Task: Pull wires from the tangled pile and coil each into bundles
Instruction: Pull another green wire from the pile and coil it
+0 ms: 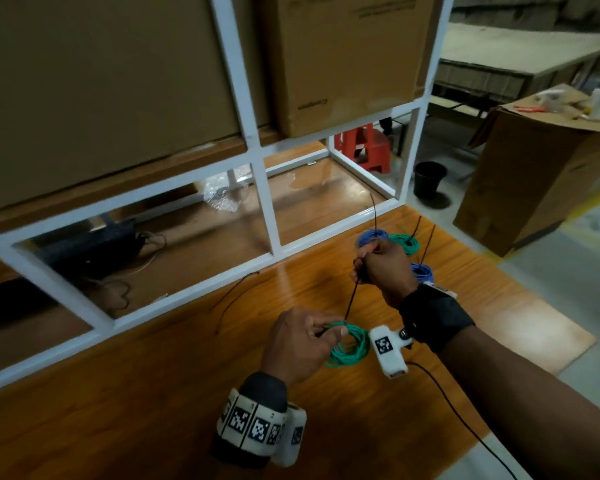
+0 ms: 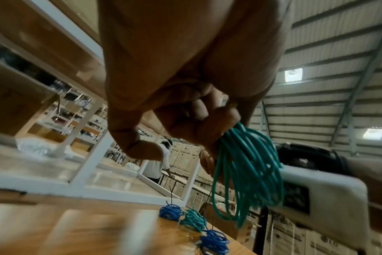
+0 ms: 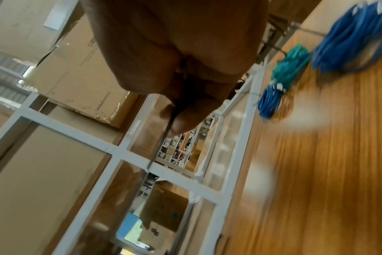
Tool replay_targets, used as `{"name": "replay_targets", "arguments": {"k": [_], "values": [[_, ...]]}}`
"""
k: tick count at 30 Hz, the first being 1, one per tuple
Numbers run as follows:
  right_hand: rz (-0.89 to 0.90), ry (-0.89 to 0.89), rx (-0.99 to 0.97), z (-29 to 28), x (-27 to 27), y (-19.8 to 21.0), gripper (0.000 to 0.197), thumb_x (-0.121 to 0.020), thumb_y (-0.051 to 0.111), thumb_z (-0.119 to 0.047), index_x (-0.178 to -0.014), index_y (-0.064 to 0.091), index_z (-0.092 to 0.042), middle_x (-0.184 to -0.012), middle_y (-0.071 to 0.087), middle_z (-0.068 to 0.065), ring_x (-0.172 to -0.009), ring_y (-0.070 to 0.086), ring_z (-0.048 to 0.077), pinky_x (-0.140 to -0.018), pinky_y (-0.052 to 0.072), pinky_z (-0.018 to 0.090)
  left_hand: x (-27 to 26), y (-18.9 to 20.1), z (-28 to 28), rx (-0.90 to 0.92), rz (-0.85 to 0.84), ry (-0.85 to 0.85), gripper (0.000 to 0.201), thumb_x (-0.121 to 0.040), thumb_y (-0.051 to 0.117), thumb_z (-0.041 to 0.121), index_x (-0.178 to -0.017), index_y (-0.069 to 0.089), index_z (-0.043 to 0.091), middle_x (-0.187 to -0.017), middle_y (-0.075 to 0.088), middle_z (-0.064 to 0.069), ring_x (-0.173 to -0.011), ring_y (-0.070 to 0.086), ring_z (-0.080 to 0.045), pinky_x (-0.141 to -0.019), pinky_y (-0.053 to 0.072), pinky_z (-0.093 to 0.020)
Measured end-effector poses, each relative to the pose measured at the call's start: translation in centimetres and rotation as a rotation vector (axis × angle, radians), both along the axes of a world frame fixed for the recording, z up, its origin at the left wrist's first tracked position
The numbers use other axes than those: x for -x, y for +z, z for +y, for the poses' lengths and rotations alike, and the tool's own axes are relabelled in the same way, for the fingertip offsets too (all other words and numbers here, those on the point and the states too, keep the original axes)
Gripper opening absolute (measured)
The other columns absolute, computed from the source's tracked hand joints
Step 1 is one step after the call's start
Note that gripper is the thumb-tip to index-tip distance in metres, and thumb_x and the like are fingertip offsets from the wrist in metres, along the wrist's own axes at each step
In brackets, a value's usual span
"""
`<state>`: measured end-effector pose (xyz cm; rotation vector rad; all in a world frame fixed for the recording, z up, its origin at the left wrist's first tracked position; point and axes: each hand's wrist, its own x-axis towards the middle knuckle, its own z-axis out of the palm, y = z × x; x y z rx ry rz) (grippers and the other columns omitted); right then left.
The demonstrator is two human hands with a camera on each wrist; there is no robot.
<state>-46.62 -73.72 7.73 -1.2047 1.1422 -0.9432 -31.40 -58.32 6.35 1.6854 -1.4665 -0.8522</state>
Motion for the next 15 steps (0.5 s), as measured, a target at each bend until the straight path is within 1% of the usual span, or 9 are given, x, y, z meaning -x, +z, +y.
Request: {"name": "replay_targets", "arguments": {"k": [2,3,5,6,8,10,12,13,15], "values": [[-0.031,0.051,0.009,-0.2,1.8,-0.3,0.008,-0.105,0.052,-0.008,-0.097,0.053,-0.007,-0.077,0.067,0.015,-0.064,0.068,0.028,-0.063,0.056,0.043,0.8,-0.4,-0.6,0.011,0.09,0.034,0.022,-0.088,0.073,0.034,-0.107,0.077,0.024,-0.102,0.076,0.011,-0.09,0.071,0.0,-0.074,0.062,-0.03],[-0.051,0.073,-0.016,-0.3,2.9,-0.4,0.01,-0.106,0.055,-0.019,-0.103,0.053,-0.009,-0.083,0.071,0.016,-0.07,0.071,0.029,-0.067,0.058,0.045,1.3,-0.7,-0.8,0.01,0.168,0.066,0.02,-0.09,0.073,0.028,-0.108,0.077,0.022,-0.101,0.077,0.008,-0.089,0.072,-0.002,-0.072,0.062,-0.031],[-0.04,0.099,-0.082,-0.2,5.0,-0.5,0.026,-0.104,0.057,-0.043,-0.118,0.051,-0.022,-0.096,0.077,0.013,-0.083,0.075,0.031,-0.074,0.061,0.048,2.5,-1.2,-1.1,-0.015,0.337,0.164,0.017,-0.091,0.072,0.021,-0.108,0.075,0.022,-0.1,0.077,0.001,-0.086,0.074,-0.006,-0.065,0.061,-0.029],[-0.024,0.112,-0.112,0.0,6.0,-0.5,0.032,-0.101,0.058,-0.051,-0.123,0.051,-0.029,-0.101,0.078,0.01,-0.089,0.076,0.03,-0.077,0.061,0.049,3.2,-1.4,-1.4,-0.032,0.408,0.216,0.016,-0.091,0.071,0.02,-0.107,0.074,0.023,-0.098,0.077,0.003,-0.085,0.074,-0.007,-0.062,0.059,-0.027],[0.032,0.189,-0.142,0.8,7.6,-1.0,0.041,-0.094,0.062,-0.06,-0.124,0.057,-0.033,-0.106,0.078,0.004,-0.096,0.076,0.025,-0.082,0.062,0.049,4.7,-1.7,-2.2,-0.065,0.5,0.293,0.015,-0.091,0.07,0.025,-0.106,0.071,0.027,-0.091,0.077,0.009,-0.083,0.073,-0.005,-0.059,0.056,-0.023],[0.086,0.308,-0.13,2.0,8.7,-1.8,0.042,-0.087,0.068,-0.062,-0.114,0.067,-0.03,-0.106,0.077,-0.003,-0.096,0.075,0.016,-0.077,0.062,0.04,6.2,-1.8,-3.4,-0.075,0.542,0.335,0.016,-0.091,0.069,0.03,-0.107,0.07,0.028,-0.092,0.077,0.009,-0.084,0.072,-0.005,-0.058,0.054,-0.022],[0.116,0.371,-0.078,2.5,9.6,-2.9,0.037,-0.089,0.072,-0.054,-0.104,0.072,-0.02,-0.099,0.076,0.0,-0.084,0.072,0.01,-0.066,0.056,0.028,7.5,-1.8,-4.7,-0.092,0.549,0.34,0.02,-0.091,0.067,0.034,-0.11,0.07,0.025,-0.096,0.077,0.006,-0.085,0.073,-0.007,-0.061,0.055,-0.023],[0.115,0.37,-0.063,2.4,10.2,-3.5,0.036,-0.09,0.074,-0.049,-0.102,0.073,-0.015,-0.097,0.075,0.004,-0.079,0.07,0.011,-0.064,0.054,0.025,8.1,-1.7,-5.2,-0.104,0.554,0.33,0.022,-0.092,0.067,0.035,-0.11,0.071,0.024,-0.097,0.077,0.004,-0.086,0.073,-0.008,-0.062,0.056,-0.024],[0.09,0.343,-0.101,1.6,11.6,-4.2,0.034,-0.088,0.08,-0.04,-0.104,0.073,-0.011,-0.097,0.076,0.007,-0.081,0.072,0.018,-0.065,0.056,0.028,9.3,-1.6,-6.5,-0.12,0.548,0.301,0.024,-0.093,0.066,0.035,-0.112,0.071,0.02,-0.098,0.077,0.001,-0.087,0.074,-0.011,-0.063,0.056,-0.024]]}}
